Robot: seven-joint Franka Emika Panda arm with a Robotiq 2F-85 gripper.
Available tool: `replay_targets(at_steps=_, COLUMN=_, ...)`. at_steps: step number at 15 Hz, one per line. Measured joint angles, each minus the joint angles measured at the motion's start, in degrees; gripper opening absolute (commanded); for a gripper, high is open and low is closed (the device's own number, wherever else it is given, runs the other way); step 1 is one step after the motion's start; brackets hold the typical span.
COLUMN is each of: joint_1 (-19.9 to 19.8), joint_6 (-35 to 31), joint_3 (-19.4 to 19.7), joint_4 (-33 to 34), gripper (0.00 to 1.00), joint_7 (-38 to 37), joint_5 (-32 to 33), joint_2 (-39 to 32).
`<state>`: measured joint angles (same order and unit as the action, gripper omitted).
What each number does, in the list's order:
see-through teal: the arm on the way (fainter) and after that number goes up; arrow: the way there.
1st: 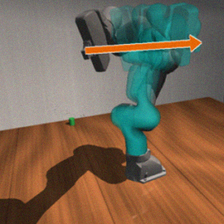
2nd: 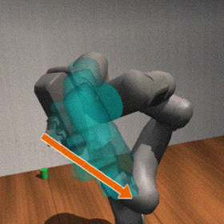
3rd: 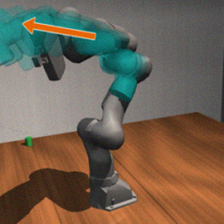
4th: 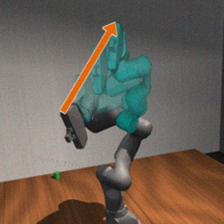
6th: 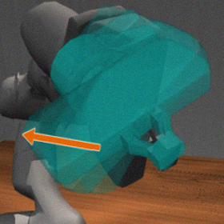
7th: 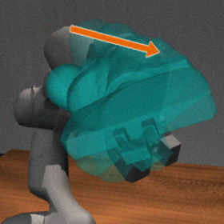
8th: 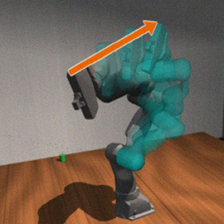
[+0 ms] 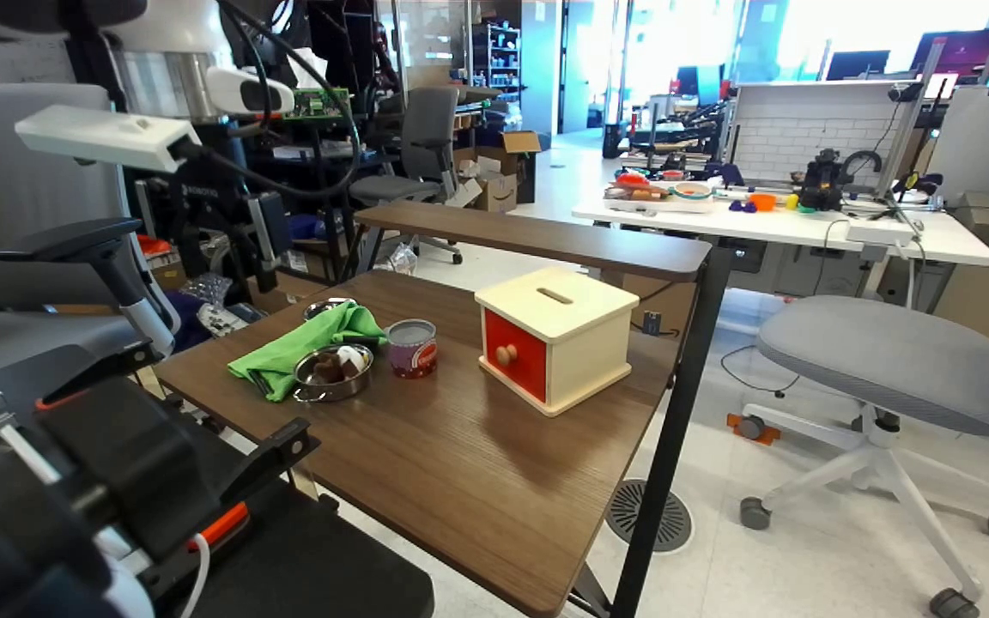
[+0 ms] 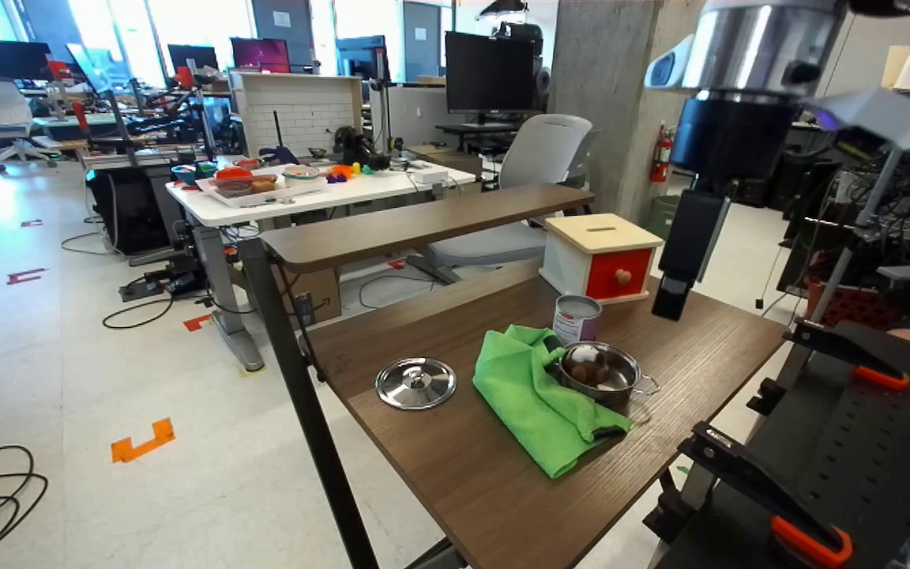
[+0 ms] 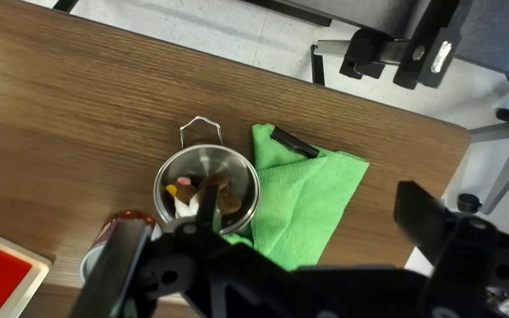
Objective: Move the green cloth on the table
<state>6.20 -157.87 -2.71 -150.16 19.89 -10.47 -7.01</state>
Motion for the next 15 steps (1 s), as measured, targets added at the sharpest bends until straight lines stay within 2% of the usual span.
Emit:
replay_targets(at_steps=4, joint_1=-0.1, joint_6=-8.4, joint_3=-2.1, joint_4=-0.4, gripper=1.0, joint_7=-1.0, joint_5=1.2, joint_2=-7.9)
replay_targets(at_steps=7, joint_1=0.2, joint_6=-12.8, joint_3=-2.7, joint_4=0.7, gripper=1.0, joint_7=-4.9, joint_5=5.9, joint_2=-13.8)
replay_targets(at_steps=11, joint_1=2.1, joint_6=-15.5, joint_3=-2.9, joint_4=4.1, gripper=1.0, joint_7=-9.7, joint_5=10.1, joint_2=-20.3)
replay_targets(at_steps=15, joint_1=2.5, joint_6=-15.5, joint_3=-4.1, joint_4=7.5, gripper=1.0, joint_7=-11.0, joint_5=10.3, joint_2=-23.7)
